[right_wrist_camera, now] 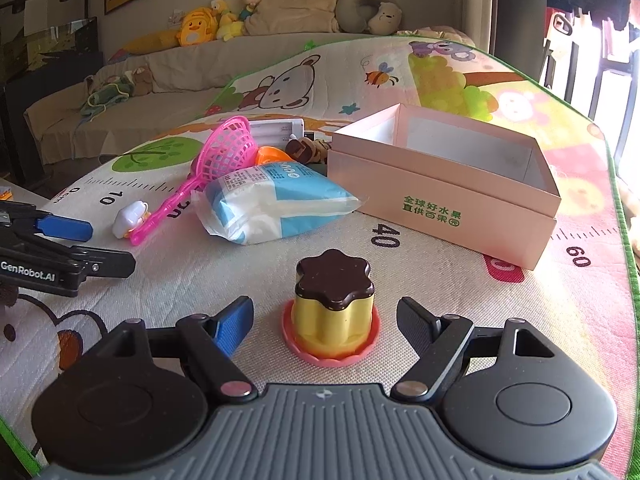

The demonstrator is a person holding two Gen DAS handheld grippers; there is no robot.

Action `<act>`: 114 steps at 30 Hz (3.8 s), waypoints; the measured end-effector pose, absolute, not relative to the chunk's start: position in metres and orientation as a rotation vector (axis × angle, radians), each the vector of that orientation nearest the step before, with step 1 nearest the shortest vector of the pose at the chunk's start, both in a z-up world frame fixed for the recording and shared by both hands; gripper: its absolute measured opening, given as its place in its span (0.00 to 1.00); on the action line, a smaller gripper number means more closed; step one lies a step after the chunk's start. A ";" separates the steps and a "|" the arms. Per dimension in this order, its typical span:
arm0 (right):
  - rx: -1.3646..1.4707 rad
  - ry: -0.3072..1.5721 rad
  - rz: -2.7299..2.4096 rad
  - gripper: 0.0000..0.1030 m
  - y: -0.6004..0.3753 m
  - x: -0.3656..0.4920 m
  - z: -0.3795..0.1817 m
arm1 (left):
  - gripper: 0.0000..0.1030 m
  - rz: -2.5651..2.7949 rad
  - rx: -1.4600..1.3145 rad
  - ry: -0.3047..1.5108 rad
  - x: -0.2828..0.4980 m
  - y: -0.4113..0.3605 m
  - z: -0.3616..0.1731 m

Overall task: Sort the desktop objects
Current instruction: 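Carry the pudding toy into the pink box while the left gripper carries the white star there, then grasp the blue-white wipes pack with the right gripper and lift it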

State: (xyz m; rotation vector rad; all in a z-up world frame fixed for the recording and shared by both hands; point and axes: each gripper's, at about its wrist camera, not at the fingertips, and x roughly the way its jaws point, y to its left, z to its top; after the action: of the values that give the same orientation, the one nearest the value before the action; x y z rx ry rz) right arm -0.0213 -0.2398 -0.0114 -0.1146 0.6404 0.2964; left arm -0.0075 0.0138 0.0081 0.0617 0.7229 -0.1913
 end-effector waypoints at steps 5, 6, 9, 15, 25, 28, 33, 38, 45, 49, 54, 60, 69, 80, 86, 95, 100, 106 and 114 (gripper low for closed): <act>-0.116 0.669 0.308 0.77 -0.238 -0.016 -0.013 | 0.78 -0.173 0.066 0.725 0.015 0.008 0.008; -0.113 0.670 0.308 0.77 -0.237 -0.015 -0.013 | 0.76 -0.174 0.068 0.723 0.019 0.008 0.008; -0.116 0.653 0.312 0.71 -0.236 -0.013 -0.010 | 0.56 -0.183 0.077 0.714 0.022 0.007 0.009; -0.147 0.660 0.332 0.42 -0.233 -0.016 -0.002 | 0.40 -0.245 0.105 0.645 -0.009 0.007 0.021; -0.126 0.652 0.354 0.42 -0.260 -0.054 0.020 | 0.40 -0.350 0.171 0.573 -0.072 -0.006 0.039; -0.119 0.668 0.363 0.42 -0.274 -0.061 0.032 | 0.40 -0.398 0.186 0.519 -0.076 -0.021 0.058; -0.072 0.573 0.313 0.42 -0.308 -0.053 0.081 | 0.40 -0.509 0.239 0.397 -0.040 -0.074 0.097; 0.021 0.467 0.222 0.42 -0.341 0.018 0.125 | 0.43 -0.499 0.198 0.333 0.039 -0.129 0.114; 0.057 0.526 0.078 0.67 -0.372 0.100 0.091 | 0.90 -0.433 0.140 0.381 0.063 -0.103 0.094; 0.104 0.633 0.045 0.65 -0.382 0.116 0.053 | 0.92 -0.405 0.168 0.447 0.034 -0.071 0.063; -0.012 0.676 0.051 0.50 -0.348 0.131 0.032 | 0.93 -0.331 0.204 0.519 0.009 -0.041 0.034; -0.113 0.660 0.151 0.50 -0.299 0.153 0.033 | 0.97 -0.273 0.142 0.563 0.010 -0.014 0.027; -0.065 0.595 0.436 0.81 -0.230 0.098 0.065 | 0.99 -0.169 0.111 0.609 0.015 0.013 0.017; -0.064 0.770 0.512 0.79 -0.198 0.104 0.014 | 0.99 -0.187 0.084 0.612 0.012 0.017 0.017; -0.103 0.722 0.426 0.79 -0.229 0.058 0.013 | 0.99 -0.198 0.110 0.583 0.047 0.005 0.026; -0.027 0.632 0.329 0.80 -0.250 0.033 0.004 | 0.99 -0.193 0.252 0.604 0.095 -0.034 0.016; -0.059 0.588 0.320 0.86 -0.244 0.027 -0.003 | 0.74 -0.187 0.225 0.638 0.101 -0.031 0.008; -0.082 0.571 0.321 0.94 -0.238 0.023 -0.009 | 0.65 -0.197 0.227 0.587 0.085 -0.027 0.018; -0.073 0.573 0.319 0.94 -0.240 0.024 -0.009 | 0.66 -0.320 0.126 0.562 0.026 -0.017 0.037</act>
State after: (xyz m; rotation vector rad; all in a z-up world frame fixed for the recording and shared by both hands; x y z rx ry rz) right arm 0.0240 -0.2396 -0.0094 -0.0728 0.5730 0.3194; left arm 0.0255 -0.0170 0.0369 0.1259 0.5619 -0.3202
